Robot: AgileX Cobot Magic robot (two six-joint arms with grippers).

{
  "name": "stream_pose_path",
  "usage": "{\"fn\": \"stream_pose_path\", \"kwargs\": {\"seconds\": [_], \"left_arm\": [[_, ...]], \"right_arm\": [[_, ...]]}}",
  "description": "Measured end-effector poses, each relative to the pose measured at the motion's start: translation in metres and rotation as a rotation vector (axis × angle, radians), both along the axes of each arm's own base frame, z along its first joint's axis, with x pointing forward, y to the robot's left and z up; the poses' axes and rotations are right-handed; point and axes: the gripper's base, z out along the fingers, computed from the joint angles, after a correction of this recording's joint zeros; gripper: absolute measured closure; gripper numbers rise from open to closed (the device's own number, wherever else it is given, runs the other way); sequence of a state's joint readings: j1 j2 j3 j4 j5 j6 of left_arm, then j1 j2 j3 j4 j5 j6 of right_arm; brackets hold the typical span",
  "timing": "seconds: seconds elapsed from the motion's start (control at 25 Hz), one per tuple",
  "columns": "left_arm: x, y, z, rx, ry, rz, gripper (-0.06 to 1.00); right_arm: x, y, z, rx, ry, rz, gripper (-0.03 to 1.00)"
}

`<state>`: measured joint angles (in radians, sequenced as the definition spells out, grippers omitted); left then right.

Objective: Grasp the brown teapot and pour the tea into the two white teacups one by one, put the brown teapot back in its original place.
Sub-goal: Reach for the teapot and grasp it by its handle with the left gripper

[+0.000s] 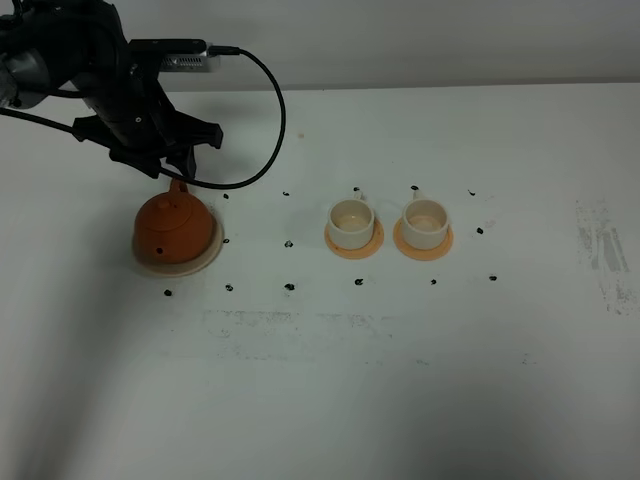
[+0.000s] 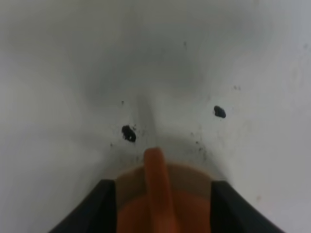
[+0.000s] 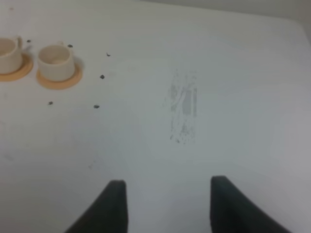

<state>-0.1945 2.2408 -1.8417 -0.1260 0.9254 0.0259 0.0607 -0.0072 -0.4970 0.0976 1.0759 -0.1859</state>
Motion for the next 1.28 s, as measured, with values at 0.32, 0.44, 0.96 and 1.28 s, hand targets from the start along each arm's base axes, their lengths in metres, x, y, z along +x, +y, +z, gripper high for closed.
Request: {"fn": "stream_pose_path", "kwargs": {"seconds": [0.32, 0.44, 0.96, 1.28], "left_arm": [[0.000, -0.001, -0.001, 0.043, -0.007, -0.019, 0.48], [0.001, -0.003, -0.008, 0.047, -0.001, -0.022, 0.48], [0.007, -0.004, -0.017, 0.045, -0.039, -0.022, 0.48], [0.007, -0.004, -0.020, 0.053, -0.047, -0.044, 0.48]], "right_arm": [[0.000, 0.000, 0.000, 0.000, 0.000, 0.000, 0.56], [0.000, 0.000, 0.000, 0.000, 0.000, 0.000, 0.56], [0.000, 0.000, 0.000, 0.000, 0.000, 0.000, 0.56], [0.000, 0.000, 0.000, 0.000, 0.000, 0.000, 0.56]]}}
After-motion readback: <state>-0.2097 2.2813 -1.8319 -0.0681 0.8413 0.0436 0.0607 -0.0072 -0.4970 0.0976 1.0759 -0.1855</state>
